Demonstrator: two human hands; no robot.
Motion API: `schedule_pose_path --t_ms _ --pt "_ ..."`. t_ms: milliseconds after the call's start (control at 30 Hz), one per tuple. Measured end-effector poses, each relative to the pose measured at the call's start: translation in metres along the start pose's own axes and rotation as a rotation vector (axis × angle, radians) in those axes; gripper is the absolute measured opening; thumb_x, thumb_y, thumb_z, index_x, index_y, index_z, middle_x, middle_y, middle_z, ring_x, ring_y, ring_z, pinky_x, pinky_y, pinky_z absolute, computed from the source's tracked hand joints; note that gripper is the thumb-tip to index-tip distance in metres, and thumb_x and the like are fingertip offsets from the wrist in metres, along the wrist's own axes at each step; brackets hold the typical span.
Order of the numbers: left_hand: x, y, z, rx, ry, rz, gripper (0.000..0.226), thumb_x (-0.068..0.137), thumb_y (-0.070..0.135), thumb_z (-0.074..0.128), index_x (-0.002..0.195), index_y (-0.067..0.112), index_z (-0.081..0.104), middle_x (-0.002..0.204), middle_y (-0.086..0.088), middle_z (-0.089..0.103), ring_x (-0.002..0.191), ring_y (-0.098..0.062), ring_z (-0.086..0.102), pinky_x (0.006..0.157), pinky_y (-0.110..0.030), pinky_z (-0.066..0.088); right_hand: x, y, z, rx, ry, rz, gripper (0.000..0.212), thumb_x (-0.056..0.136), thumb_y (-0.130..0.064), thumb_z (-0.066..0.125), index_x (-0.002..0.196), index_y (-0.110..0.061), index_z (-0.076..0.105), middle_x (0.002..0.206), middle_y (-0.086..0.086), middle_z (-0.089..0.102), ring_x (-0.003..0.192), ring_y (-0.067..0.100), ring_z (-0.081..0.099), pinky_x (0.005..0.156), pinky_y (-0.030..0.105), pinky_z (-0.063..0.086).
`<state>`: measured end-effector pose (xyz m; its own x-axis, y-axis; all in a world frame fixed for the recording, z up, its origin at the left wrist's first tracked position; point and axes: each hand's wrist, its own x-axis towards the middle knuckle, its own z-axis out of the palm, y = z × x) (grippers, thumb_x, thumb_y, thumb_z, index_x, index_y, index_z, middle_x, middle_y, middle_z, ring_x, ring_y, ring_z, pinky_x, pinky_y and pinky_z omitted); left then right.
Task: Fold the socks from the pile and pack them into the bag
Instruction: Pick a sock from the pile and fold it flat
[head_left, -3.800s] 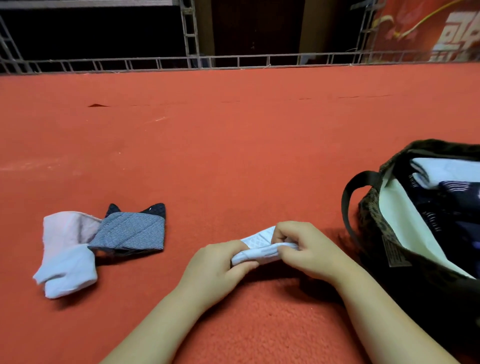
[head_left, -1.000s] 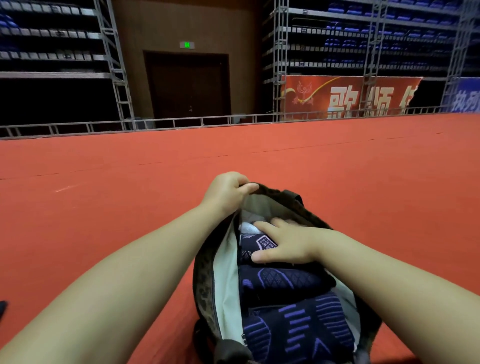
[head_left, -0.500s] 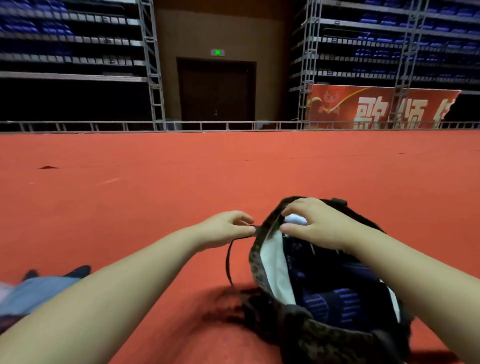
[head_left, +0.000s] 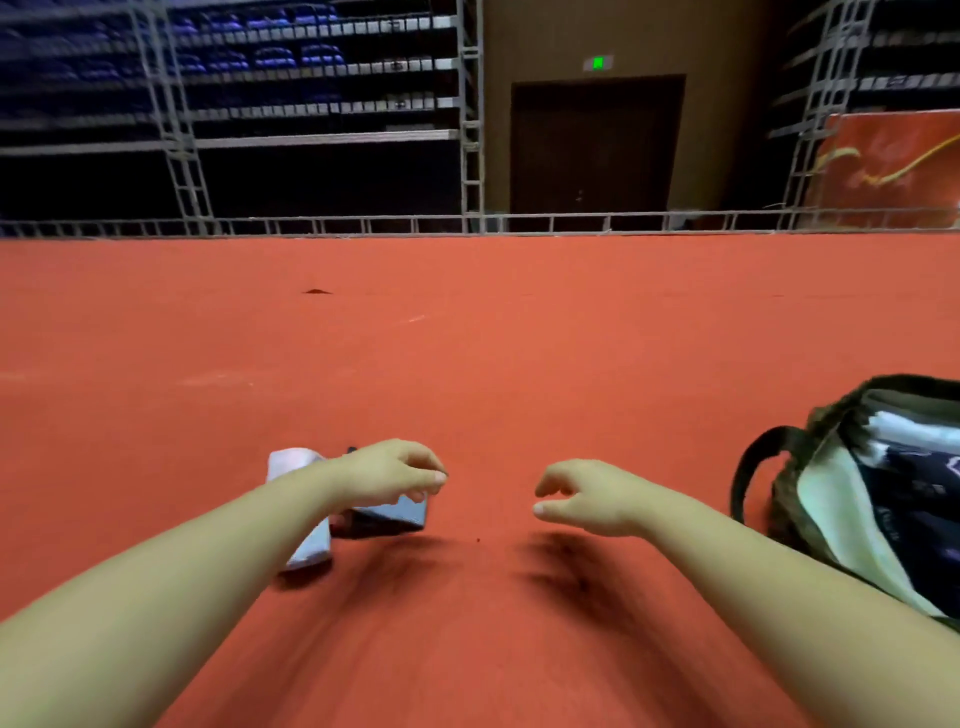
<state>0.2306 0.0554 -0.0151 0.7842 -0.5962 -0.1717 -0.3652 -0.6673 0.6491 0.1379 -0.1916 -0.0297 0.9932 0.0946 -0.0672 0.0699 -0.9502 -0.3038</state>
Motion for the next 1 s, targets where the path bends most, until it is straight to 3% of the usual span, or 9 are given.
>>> schedule_pose_path --t_ms 133,233,300,400,633,733,833,933,1000 --pt "0.001 -0.057 -0.016 0.125 0.15 -0.106 0.008 0.091 0.026 0.057 0.094 0.024 0.064 0.089 0.001 0.064 0.074 -0.011 0.056 0.067 -0.023 0.048 0.03 -0.021 0.046 0.059 -0.033 -0.036 0.042 0.092 -0.041 0.056 0.126 -0.017 0.056 0.132 0.003 0.053 0.123 0.019 0.048 0.1 0.026 0.035" --pt "0.015 -0.085 -0.017 0.427 0.409 -0.162 0.047 0.085 0.048 0.06 0.122 0.02 0.056 0.125 -0.006 0.057 0.113 -0.022 0.053 0.097 -0.033 0.042 0.043 -0.019 0.08 0.169 0.02 0.02 0.045 0.09 -0.048 0.055 0.126 -0.02 0.056 0.129 0.002 0.053 0.122 0.018 0.048 0.103 0.028 0.035" --pt "0.023 -0.092 -0.017 0.365 0.522 -0.266 0.07 0.082 0.06 0.056 0.135 0.016 0.043 0.136 -0.009 0.05 0.124 -0.028 0.047 0.102 -0.037 0.039 0.047 -0.012 0.099 0.186 0.114 0.056 0.044 0.089 -0.052 0.055 0.121 -0.022 0.058 0.125 -0.002 0.057 0.119 0.016 0.05 0.102 0.028 0.037" --pt "0.035 -0.102 -0.014 0.193 0.432 -0.396 0.062 0.083 0.059 0.055 0.124 0.013 0.049 0.127 -0.011 0.057 0.114 -0.028 0.055 0.091 -0.035 0.044 0.046 -0.008 0.111 0.161 0.252 0.057 0.04 0.087 -0.054 0.055 0.114 -0.025 0.061 0.118 -0.008 0.06 0.113 0.013 0.052 0.097 0.028 0.04" --pt "0.039 -0.092 0.005 -0.079 0.491 -0.135 0.012 0.084 0.028 0.069 0.088 0.017 0.063 0.089 -0.002 0.066 0.083 -0.018 0.06 0.076 -0.031 0.045 0.041 -0.007 0.11 0.354 0.318 0.044 0.032 0.09 -0.044 0.057 0.112 -0.02 0.062 0.111 -0.006 0.061 0.106 0.01 0.055 0.092 0.027 0.041" --pt "0.036 -0.075 0.022 -0.19 0.519 -0.028 0.024 0.086 0.026 0.066 0.065 0.021 0.057 0.077 0.005 0.063 0.073 -0.013 0.055 0.071 -0.031 0.042 0.038 -0.007 0.107 0.563 0.385 0.046 0.02 0.091 -0.033 0.06 0.106 -0.02 0.062 0.107 -0.007 0.062 0.103 0.008 0.056 0.087 0.019 0.039" --pt "0.036 -0.055 0.047 -0.217 0.516 0.051 0.032 0.087 0.025 0.066 0.058 0.021 0.053 0.09 0.005 0.068 0.079 -0.01 0.059 0.074 -0.028 0.042 0.035 -0.004 0.101 0.906 0.494 0.104 0.005 0.094 -0.022 0.056 0.095 -0.025 0.06 0.099 -0.007 0.064 0.095 0.011 0.059 0.082 0.018 0.043" --pt "0.041 -0.032 0.076 -0.348 0.568 0.114 0.028 0.086 0.021 0.066 0.061 0.018 0.055 0.095 0.009 0.066 0.086 -0.006 0.06 0.075 -0.016 0.041 0.03 0.0 0.094 1.372 0.489 0.224 0.015 0.097 -0.03 0.047 0.099 -0.019 0.058 0.104 0.006 0.062 0.088 0.02 0.063 0.069 0.03 0.05" --pt "0.048 -0.018 0.095 -0.482 0.579 0.155 0.03 0.087 0.016 0.065 0.06 0.017 0.053 0.097 0.007 0.066 0.086 -0.009 0.059 0.077 -0.019 0.042 0.025 0.003 0.087 1.564 0.384 0.261 0.036 0.097 -0.043 0.042 0.107 -0.014 0.06 0.1 0.008 0.067 0.079 0.022 0.064 0.061 0.033 0.049"
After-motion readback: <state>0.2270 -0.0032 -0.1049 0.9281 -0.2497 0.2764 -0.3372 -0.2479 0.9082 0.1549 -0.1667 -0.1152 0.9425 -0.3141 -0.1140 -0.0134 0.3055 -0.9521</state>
